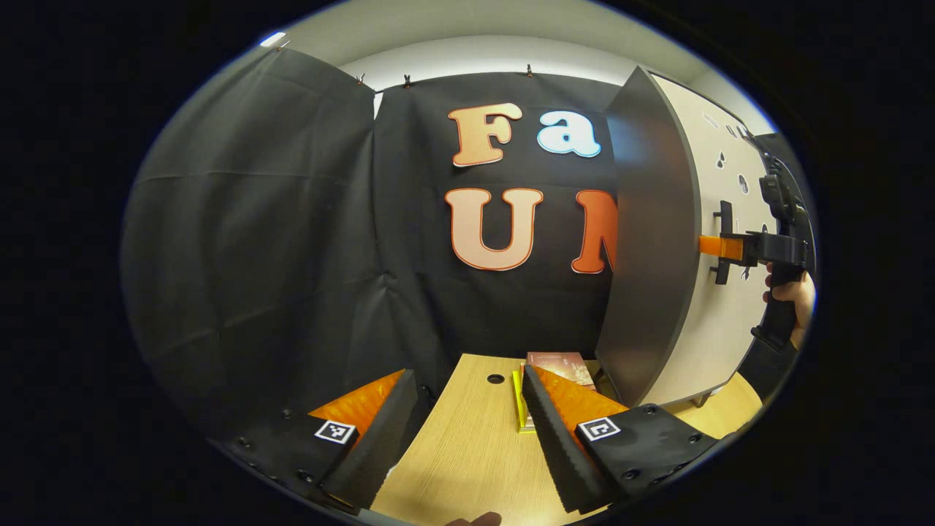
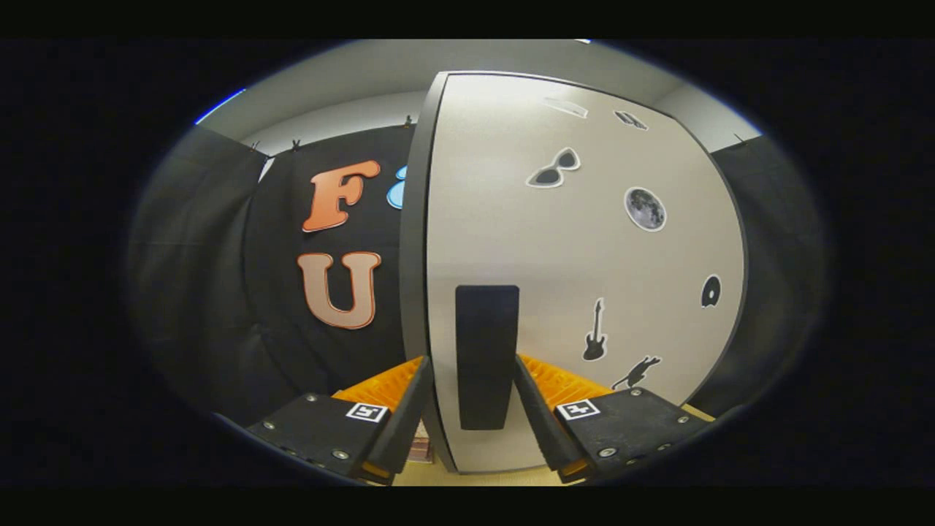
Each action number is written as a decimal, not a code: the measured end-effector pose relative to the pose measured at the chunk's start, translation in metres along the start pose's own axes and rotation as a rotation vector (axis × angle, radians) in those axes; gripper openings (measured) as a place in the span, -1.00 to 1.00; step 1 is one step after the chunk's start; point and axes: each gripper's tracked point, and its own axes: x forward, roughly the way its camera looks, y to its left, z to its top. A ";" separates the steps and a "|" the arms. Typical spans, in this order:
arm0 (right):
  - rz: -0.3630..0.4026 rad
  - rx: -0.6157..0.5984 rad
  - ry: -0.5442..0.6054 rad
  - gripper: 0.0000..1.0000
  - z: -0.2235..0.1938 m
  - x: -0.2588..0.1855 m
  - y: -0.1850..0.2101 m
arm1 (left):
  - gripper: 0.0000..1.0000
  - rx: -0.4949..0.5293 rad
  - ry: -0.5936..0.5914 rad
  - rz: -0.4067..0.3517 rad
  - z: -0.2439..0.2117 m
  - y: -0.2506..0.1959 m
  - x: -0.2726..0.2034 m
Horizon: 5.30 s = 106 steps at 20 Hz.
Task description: Open the cabinet door with the right hand, grasp the bottle in the cabinet with the left hand and place it on the coaster, then close the cabinet door with the right hand.
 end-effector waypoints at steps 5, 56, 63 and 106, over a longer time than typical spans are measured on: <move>-0.008 0.033 0.026 -0.30 -0.004 -0.006 -0.009 | 0.90 0.004 -0.002 -0.005 0.000 0.001 -0.007; -0.018 0.097 -0.011 -0.86 -0.006 -0.308 -0.382 | 0.91 0.116 0.030 -0.248 -0.034 -0.304 -0.182; -0.025 0.073 -0.017 -0.73 -0.002 -0.312 -0.385 | 0.91 0.099 0.020 -0.232 -0.025 -0.308 -0.176; -0.089 0.014 0.058 -0.70 -0.006 -0.228 -0.221 | 0.89 0.108 -0.126 -0.535 0.057 -0.545 0.125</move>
